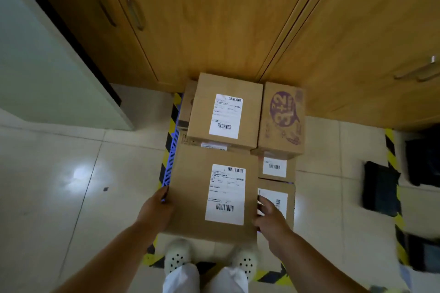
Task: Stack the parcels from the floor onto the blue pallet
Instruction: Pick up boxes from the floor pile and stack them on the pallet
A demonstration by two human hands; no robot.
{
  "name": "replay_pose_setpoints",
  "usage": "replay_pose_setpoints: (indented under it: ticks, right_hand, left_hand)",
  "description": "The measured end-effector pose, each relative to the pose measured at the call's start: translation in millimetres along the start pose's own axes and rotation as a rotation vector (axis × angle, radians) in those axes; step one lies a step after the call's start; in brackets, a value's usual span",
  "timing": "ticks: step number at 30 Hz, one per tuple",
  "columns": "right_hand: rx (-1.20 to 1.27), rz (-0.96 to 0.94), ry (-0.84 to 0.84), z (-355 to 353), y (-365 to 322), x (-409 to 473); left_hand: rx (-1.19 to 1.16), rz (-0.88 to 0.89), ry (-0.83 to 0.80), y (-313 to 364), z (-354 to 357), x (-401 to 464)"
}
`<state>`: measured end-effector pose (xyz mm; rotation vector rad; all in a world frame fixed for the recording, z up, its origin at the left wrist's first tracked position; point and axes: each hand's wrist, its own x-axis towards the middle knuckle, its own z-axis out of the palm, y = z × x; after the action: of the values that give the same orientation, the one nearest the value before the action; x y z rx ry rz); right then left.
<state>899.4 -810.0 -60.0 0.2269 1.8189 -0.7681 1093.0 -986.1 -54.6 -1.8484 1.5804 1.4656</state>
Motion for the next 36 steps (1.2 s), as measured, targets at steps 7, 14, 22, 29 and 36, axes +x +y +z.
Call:
replay_pose_setpoints:
  ticks: [7, 14, 22, 29, 36]
  right_hand:
    - [0.068, -0.034, 0.038, 10, 15, 57]
    - [0.083, -0.079, 0.084, 11, 21, 78]
    - [0.077, -0.112, 0.085, 16, 17, 79]
    - [-0.001, -0.113, 0.160, 13, 16, 88]
    - [-0.824, -0.604, 0.390, 8, -19, 105]
  left_hand:
    - [0.022, 0.035, 0.041, -19, 36, 56]
    - [-0.025, 0.067, 0.109, -24, 59, 70]
    - [-0.082, 0.076, 0.140, -22, 64, 77]
    - [-0.001, 0.142, 0.196, -3, 62, 78]
    - [0.640, 0.550, 0.291, 77, 46, 121]
